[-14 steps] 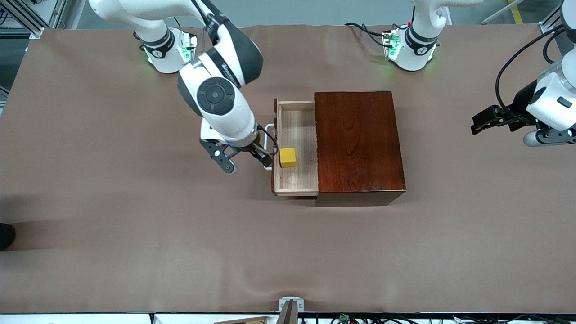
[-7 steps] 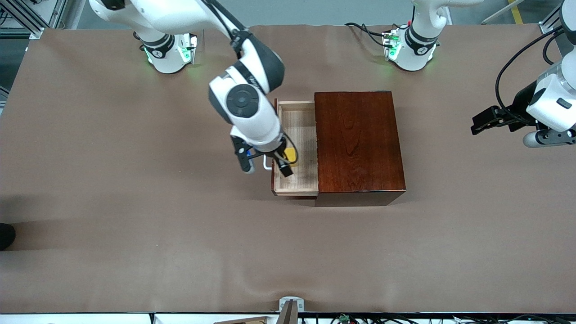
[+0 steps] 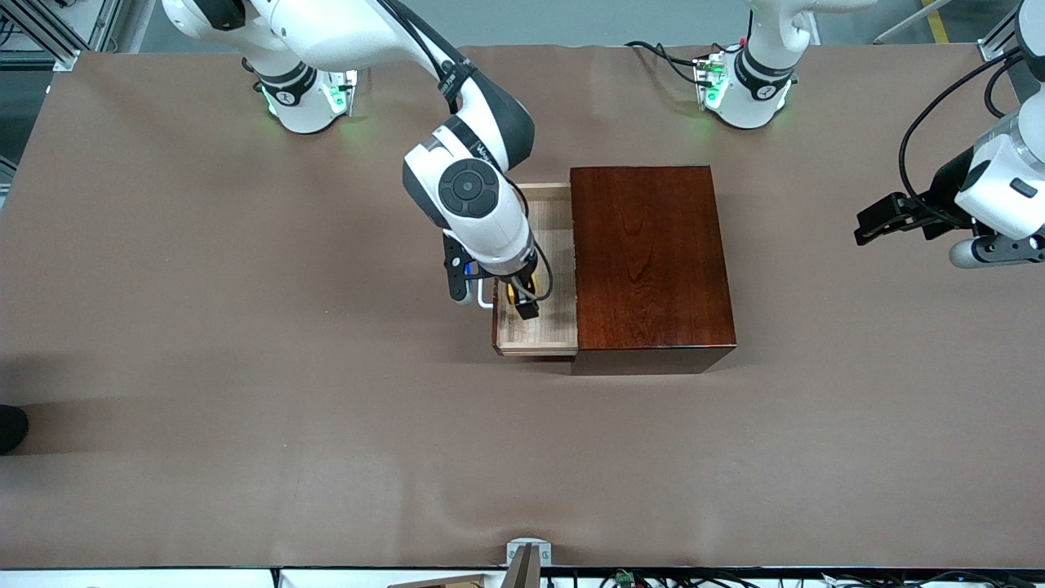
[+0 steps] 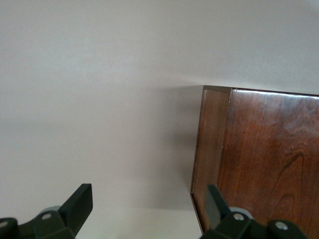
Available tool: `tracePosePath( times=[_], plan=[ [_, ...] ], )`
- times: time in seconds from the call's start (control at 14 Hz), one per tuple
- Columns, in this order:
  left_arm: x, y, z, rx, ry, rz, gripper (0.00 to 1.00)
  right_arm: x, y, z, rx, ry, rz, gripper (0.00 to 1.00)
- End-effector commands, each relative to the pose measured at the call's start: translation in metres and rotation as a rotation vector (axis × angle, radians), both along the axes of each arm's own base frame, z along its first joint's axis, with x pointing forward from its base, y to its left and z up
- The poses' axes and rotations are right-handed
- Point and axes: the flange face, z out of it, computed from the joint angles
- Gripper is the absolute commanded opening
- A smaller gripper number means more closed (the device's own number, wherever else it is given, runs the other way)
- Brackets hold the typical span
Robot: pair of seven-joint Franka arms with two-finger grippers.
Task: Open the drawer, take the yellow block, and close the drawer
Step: 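Lower the right gripper into the drawer and grasp the yellow cube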
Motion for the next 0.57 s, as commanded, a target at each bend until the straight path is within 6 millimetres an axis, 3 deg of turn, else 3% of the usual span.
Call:
tracePosePath(
  times=[0.0,0.5],
  plan=[
    [-0.002,0.001,0.002,0.001,-0.012,-0.011,1.0,-0.01,0.008,-0.008,-0.016,0.023,-0.037,1.0],
    [-0.003,-0.002,0.003,0.001,-0.013,-0.015,1.0,-0.022,0.009,-0.033,-0.072,0.022,-0.005,1.0]
  ],
)
